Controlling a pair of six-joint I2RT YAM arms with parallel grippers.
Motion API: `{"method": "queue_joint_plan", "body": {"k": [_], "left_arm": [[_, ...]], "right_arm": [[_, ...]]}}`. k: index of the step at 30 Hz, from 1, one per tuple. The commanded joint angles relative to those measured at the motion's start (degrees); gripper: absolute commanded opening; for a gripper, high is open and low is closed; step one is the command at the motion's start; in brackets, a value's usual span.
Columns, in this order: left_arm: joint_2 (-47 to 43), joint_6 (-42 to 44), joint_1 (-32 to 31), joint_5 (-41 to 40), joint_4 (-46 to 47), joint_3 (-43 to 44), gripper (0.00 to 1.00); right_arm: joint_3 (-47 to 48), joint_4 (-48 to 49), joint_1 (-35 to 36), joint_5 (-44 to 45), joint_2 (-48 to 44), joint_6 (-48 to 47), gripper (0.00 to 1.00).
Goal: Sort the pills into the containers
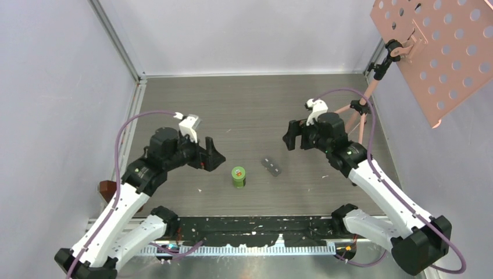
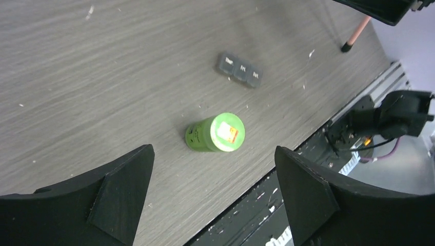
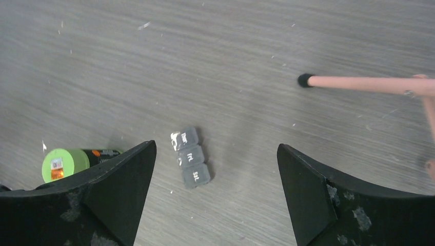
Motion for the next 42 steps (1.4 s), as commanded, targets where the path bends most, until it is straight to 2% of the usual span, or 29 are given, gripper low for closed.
{"method": "queue_joint_plan", "body": {"k": [1,6,8,16,25,32,40,42], "left_arm": [[0.0,0.4,-5.4,-5.3,5.3,-2.7,0.91],[0.6,-2.5,-10.9,-10.7,12.6,-8.9,0.91],[1.3,-2.5,-15.0,-13.9,16.8,-11.9,0.91],[7.3,2.4,-27.7,-27.9,28.4,-18.0,0.91],[6.7,3.3,-28.5,-26.9,34.4,-21.2,0.91],[3.9,2.9,-28.5,-32.6,28.1,-19.3,0.91],[1.0,0.6,-27.8,-30.9,25.8,-19.3,0.92],[0.8,-1.7,-25.3,-30.2,24.1,-18.9,0.91]], "right_arm": [[-1.2,0.3,6.4,5.9,2.3,-0.6,0.98],[-3.2,0.2,12.1,9.8,7.9,1.6,0.99],[-3.5,1.0,13.2,10.2,10.9,2.6,0.99],[-1.9,3.5,18.2,10.0,24.1,3.9,0.97],[0.9,3.9,22.5,10.5,30.3,4.5,0.92],[2.5,3.1,22.7,12.9,32.7,5.4,0.87],[5.6,0.1,22.7,15.9,35.0,5.1,0.84],[6.4,-0.5,22.7,15.5,33.7,4.9,0.84]]}}
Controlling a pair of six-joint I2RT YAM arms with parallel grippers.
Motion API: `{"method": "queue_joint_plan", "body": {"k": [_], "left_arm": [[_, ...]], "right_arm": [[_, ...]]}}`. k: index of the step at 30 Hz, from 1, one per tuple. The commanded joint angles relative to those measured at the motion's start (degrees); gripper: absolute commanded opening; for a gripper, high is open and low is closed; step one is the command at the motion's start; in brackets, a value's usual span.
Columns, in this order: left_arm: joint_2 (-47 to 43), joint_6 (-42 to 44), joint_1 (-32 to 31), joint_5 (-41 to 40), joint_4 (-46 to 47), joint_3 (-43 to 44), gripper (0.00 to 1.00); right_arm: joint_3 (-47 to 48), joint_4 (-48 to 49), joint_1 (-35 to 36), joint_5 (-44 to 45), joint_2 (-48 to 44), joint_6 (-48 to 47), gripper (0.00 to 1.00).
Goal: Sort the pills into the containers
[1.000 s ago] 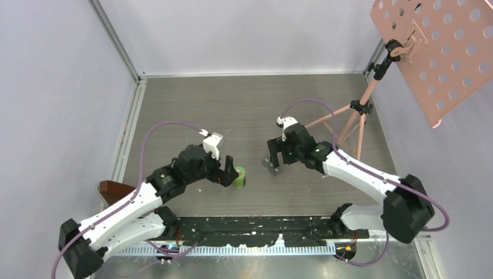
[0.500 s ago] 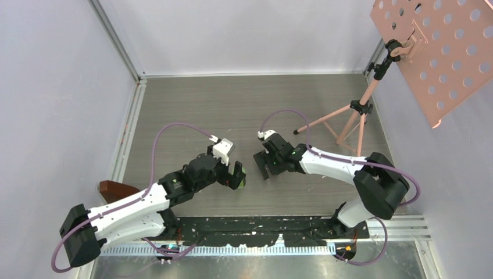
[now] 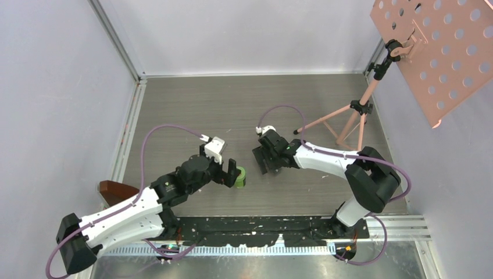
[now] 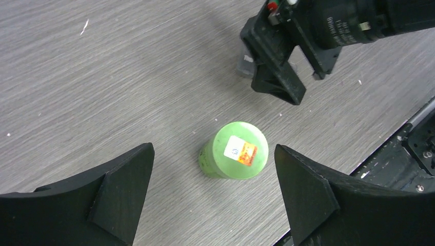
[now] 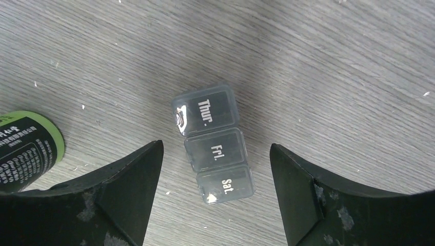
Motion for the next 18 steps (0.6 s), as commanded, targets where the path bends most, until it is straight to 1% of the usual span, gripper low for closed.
{"method": "queue_joint_plan", "body": {"k": [1,5,8,10,12,16,18], "left_arm": [[-1.1,-5.0,4.5,1.2,-3.1,2.3,0.90],[-4.3,-10.3,15.4,8.5,-4.0,1.4,0.87],[-6.2,-11.8,20.9,12.1,-3.6,0.9,0.87],[-6.1,-11.7,22.0,12.2,-4.2,1.3,0.87],[-5.7,-11.4,22.3,12.6,-4.5,1.5,0.86],[-5.2,-11.1,22.3,15.8,-4.2,1.3,0.85],[-5.2,-10.3,22.3,17.2,-4.4,1.6,0.84]], "right_arm": [[4.0,-1.2,0.3,1.5,-3.2,0.5,0.83],[6.2,-3.3,0.4,-1.4,-8.8,0.7,0.83],[7.3,-3.3,1.8,-3.9,-12.7,1.5,0.82],[7.9,-3.8,2.5,-3.8,-13.1,2.0,0.82],[7.8,-4.7,2.7,-1.7,-12.3,3.0,0.82],[8.2,-8.7,2.5,7.6,-8.5,3.2,0.82],[7.8,-9.4,1.5,7.6,-6.6,2.7,0.83]]}}
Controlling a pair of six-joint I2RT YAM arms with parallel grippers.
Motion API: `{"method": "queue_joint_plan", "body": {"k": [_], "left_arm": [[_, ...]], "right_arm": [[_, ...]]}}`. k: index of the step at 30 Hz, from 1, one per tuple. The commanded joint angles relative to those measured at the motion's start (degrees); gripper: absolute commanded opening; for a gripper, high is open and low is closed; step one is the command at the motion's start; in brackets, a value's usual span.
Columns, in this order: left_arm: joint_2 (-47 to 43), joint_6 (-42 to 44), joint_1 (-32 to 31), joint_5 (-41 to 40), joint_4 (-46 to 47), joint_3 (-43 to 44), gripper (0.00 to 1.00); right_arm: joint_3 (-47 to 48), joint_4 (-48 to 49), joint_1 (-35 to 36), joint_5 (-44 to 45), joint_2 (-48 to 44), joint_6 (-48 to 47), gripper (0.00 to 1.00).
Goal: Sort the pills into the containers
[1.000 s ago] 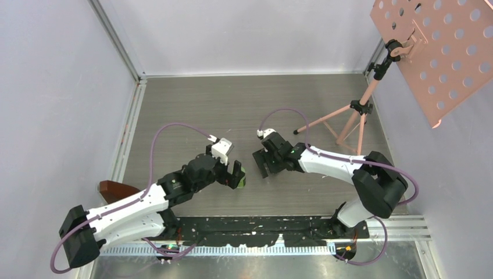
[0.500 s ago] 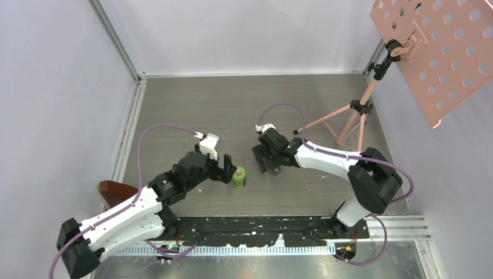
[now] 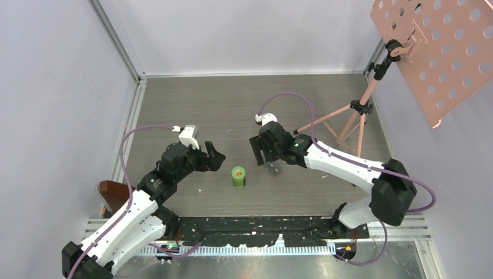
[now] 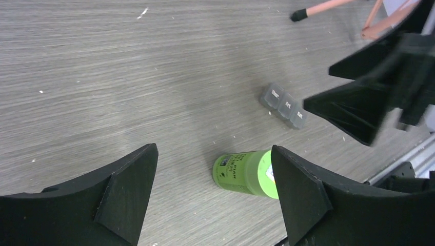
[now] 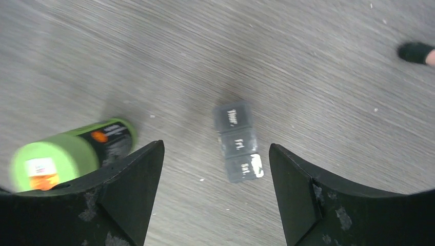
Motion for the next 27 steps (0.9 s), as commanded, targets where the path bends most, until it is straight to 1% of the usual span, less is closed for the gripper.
{"method": "queue_joint_plan", "body": {"k": [1,6,11,15,20,21,23,25,27], "left_arm": [[-0.3,0.8,0.3,5.0,0.2,1.7,0.84],[-0.6,1.7,0.3,5.5,-0.4,2.7,0.84],[0.1,2.0,0.3,5.8,-0.2,3.5,0.84],[1.0,2.2,0.3,6.0,-0.1,4.1,0.84],[1.7,2.6,0.3,6.1,-0.1,4.9,0.84],[1.9,2.7,0.3,6.2,-0.1,5.0,0.84],[2.2,2.7,0.3,6.5,-0.1,5.4,0.84],[2.6,2.8,0.3,6.5,0.0,5.8,0.84],[2.9,2.7,0.3,6.4,0.3,6.0,0.84]], "right_arm": [[0.0,-3.7,-2.3,5.1,4.4,0.6,0.83],[-1.6,-2.2,-4.2,-1.4,10.0,-2.1,0.83],[-1.6,-2.4,-4.3,-3.1,14.8,-3.4,0.80],[-1.8,-2.6,-4.3,-5.2,16.5,-3.8,0.74],[-2.5,-2.7,-4.3,-5.0,16.5,-3.6,0.63],[-2.6,-2.7,-4.3,-4.8,16.1,-3.6,0.62],[-2.8,-3.0,-4.3,-4.8,15.3,-3.3,0.64],[-3.6,-3.4,-4.3,-4.4,14.3,-3.1,0.72],[-4.7,-4.0,-4.3,-3.8,13.6,-2.4,0.73]]}}
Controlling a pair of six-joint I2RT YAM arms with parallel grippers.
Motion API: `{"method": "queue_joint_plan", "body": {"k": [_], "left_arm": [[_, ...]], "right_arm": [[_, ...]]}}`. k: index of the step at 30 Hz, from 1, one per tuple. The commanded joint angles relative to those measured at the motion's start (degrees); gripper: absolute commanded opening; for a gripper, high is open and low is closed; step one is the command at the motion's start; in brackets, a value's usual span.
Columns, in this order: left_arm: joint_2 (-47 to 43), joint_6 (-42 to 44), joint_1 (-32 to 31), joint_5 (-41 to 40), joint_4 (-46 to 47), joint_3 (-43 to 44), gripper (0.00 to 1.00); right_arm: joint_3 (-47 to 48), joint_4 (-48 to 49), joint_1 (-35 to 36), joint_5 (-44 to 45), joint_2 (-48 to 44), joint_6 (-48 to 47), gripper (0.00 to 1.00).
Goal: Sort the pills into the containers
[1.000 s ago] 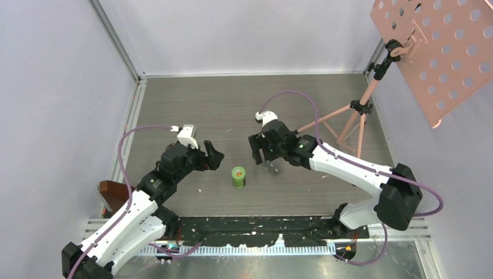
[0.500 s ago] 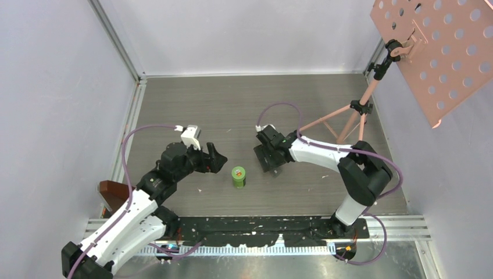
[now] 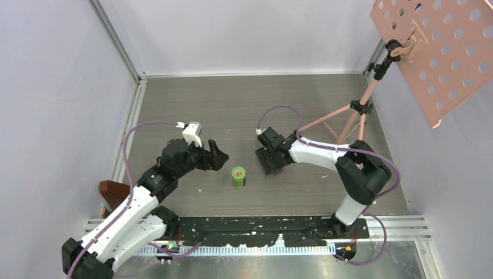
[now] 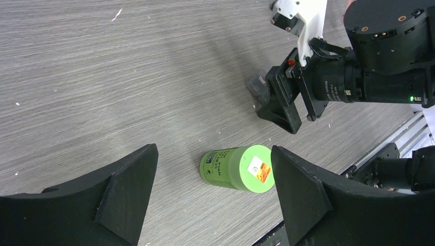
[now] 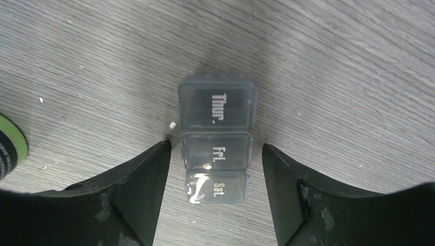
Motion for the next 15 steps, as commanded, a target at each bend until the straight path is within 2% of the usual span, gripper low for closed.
{"method": "queue_joint_plan", "body": {"k": [1,3,10,15], "left_arm": [[0.5,1.1,0.3,0.8,1.7,2.9,0.84],[0.9,0.9,0.3,0.8,2.1,3.0,0.84],[2.1,-0.1,0.3,1.3,2.3,3.5,0.84],[3.5,-2.0,0.3,1.6,0.9,5.5,0.85]], "right_arm": [[-2.5,-2.2,0.1,0.9,-3.1,1.3,0.73],[-3.8,-2.1,0.1,1.0,-3.8,2.0,0.69],[-5.7,-1.7,0.1,1.5,-7.1,3.2,0.39],[-4.4,0.0,0.0,1.8,-11.7,1.2,0.36]]}}
